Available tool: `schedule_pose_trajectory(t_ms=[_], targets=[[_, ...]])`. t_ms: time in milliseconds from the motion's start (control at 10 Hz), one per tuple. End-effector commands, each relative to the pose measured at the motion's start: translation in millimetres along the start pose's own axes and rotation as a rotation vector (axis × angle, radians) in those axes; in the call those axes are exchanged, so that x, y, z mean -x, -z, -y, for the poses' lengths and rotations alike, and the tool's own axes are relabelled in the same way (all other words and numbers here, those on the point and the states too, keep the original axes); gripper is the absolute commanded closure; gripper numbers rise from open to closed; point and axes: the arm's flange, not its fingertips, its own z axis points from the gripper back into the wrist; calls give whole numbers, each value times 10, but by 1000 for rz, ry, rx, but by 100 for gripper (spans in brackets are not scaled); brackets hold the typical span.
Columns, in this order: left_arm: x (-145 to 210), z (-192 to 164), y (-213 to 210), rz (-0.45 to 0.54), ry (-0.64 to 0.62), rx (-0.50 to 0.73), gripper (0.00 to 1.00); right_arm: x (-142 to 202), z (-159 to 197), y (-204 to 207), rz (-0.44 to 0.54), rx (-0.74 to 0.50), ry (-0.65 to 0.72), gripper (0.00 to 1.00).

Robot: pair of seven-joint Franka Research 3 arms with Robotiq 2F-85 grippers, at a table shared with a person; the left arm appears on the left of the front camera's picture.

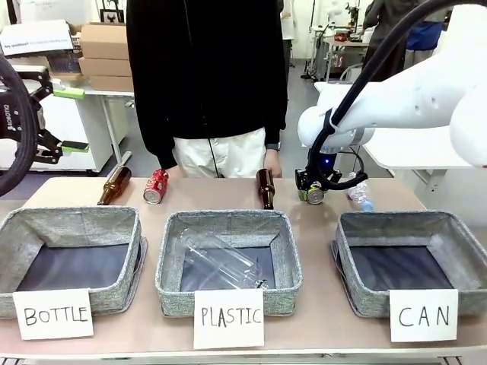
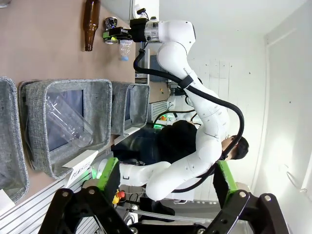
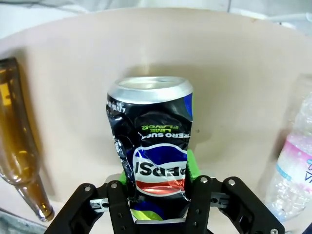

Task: Sort the can waste into the basket.
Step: Pick up the can waste from the table and place it in the right Fabric basket.

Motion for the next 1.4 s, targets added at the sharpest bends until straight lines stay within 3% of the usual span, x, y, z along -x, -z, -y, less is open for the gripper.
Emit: schedule_pose_trajectory(t_ms=[0, 300, 500, 600, 800, 900, 1000, 1100, 1300], targets=[[-8, 13, -5, -5, 22, 9, 0, -5, 16, -25, -17, -19, -13, 97], [-8, 13, -5, -5, 22, 9, 0, 29, -5, -79, -6, -13, -18, 100], [-8, 13, -5, -5, 22, 9, 0, 259, 3, -459, 10, -52, -40, 100], [-8, 13, -5, -5, 22, 9, 0, 608, 54, -914, -3, -87, -32, 100], [-8, 13, -5, -5, 22, 9, 0, 1696, 389, -1714, -178, -239, -90, 100], [-8, 13, -5, -5, 22, 9, 0, 2169, 630, -1864, -186, -289, -115, 100], [-8, 13, -5, -5, 22, 9, 0, 2547, 878, -1919, -187, -308, -223, 100], [-8, 13, -5, -5, 22, 9, 0, 2820, 1164, -1876, -203, -318, -220, 100], [-8, 13, -5, -5, 22, 9, 0, 3084, 1379, -1703, -204, -392, -179, 100]])
